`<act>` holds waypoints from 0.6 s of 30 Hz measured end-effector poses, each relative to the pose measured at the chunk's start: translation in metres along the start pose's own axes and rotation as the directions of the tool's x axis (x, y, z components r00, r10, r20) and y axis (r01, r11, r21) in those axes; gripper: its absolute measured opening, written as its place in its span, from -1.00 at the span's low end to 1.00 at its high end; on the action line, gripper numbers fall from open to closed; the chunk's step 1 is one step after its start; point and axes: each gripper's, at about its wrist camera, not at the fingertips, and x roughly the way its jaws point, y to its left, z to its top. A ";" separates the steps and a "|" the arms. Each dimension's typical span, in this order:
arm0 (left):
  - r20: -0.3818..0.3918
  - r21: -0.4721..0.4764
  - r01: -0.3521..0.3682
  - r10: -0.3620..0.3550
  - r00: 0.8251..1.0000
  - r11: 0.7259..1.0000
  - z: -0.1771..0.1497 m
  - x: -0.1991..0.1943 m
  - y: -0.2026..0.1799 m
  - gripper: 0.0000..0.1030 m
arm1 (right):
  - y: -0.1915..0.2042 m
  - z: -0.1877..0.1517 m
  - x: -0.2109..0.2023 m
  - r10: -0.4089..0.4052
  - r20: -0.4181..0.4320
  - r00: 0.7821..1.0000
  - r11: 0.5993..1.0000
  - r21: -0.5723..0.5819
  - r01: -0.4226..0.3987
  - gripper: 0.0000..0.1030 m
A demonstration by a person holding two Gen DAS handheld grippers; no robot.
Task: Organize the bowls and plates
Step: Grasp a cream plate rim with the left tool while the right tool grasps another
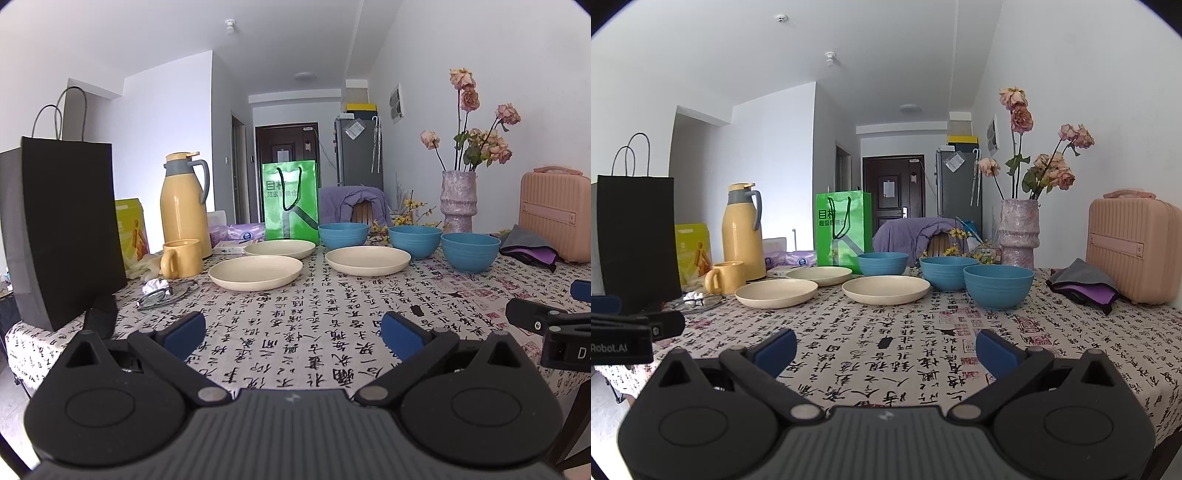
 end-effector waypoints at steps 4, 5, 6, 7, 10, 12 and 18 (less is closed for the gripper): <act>-0.014 0.002 -0.006 0.006 1.000 1.000 0.006 0.016 -0.003 1.00 | -0.006 0.005 0.018 -0.007 -0.018 1.000 1.000 0.009 0.008 1.00; -0.018 0.000 -0.008 0.008 1.000 1.000 0.008 0.021 -0.003 1.00 | -0.007 0.007 0.024 -0.008 -0.021 1.000 1.000 0.010 0.009 1.00; -0.020 -0.003 -0.011 0.011 1.000 1.000 0.010 0.026 -0.002 1.00 | -0.007 0.010 0.028 -0.008 -0.020 1.000 1.000 0.011 0.008 1.00; -0.022 -0.007 -0.014 0.014 1.000 1.000 0.013 0.030 -0.002 1.00 | -0.007 0.013 0.033 -0.008 -0.017 1.000 1.000 0.011 0.008 1.00; -0.036 -0.018 -0.024 0.023 0.999 1.000 0.020 0.047 0.002 1.00 | -0.007 0.022 0.051 -0.005 -0.015 1.000 1.000 0.013 0.006 1.00; -0.050 -0.039 -0.033 0.032 0.998 0.999 0.024 0.060 0.006 1.00 | -0.006 0.028 0.065 0.002 -0.016 1.000 1.000 0.016 -0.002 1.00; -0.057 -0.056 -0.044 0.041 0.998 0.997 0.038 0.098 0.026 1.00 | 0.008 0.048 0.115 0.060 -0.022 0.998 0.998 -0.020 -0.060 1.00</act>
